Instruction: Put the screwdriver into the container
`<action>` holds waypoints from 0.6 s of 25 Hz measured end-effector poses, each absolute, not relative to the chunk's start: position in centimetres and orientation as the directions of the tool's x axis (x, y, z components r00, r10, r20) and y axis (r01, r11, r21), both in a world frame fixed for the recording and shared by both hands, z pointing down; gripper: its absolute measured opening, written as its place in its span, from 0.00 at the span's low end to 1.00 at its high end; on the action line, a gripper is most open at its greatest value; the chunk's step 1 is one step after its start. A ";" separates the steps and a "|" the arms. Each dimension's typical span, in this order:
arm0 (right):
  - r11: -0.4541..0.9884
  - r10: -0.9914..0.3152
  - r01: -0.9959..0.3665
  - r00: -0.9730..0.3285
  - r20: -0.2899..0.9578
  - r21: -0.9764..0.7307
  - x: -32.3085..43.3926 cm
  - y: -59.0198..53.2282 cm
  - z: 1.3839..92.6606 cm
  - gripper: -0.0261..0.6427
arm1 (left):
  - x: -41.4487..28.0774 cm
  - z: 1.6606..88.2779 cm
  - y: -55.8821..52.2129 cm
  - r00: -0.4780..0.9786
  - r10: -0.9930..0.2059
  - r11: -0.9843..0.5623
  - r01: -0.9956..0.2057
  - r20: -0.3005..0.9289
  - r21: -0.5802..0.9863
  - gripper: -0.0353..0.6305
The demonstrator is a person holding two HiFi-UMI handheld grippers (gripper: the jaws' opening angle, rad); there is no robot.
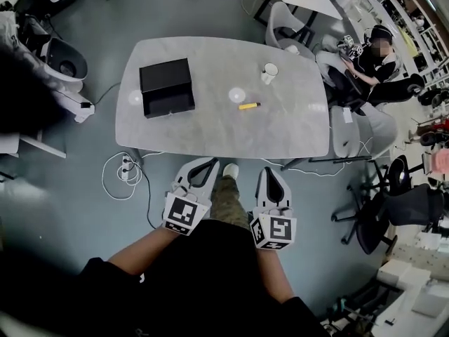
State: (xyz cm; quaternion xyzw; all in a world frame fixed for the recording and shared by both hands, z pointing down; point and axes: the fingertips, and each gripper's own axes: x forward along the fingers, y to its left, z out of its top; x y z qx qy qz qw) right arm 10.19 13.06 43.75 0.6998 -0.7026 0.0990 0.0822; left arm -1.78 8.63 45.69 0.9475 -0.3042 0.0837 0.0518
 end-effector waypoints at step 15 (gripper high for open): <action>0.088 -0.942 -0.989 -0.122 0.312 -0.122 24.6 -2.9 47.6 0.06 | 11.7 51.9 -7.5 0.749 -0.545 -0.729 -0.645 0.376 0.229 0.08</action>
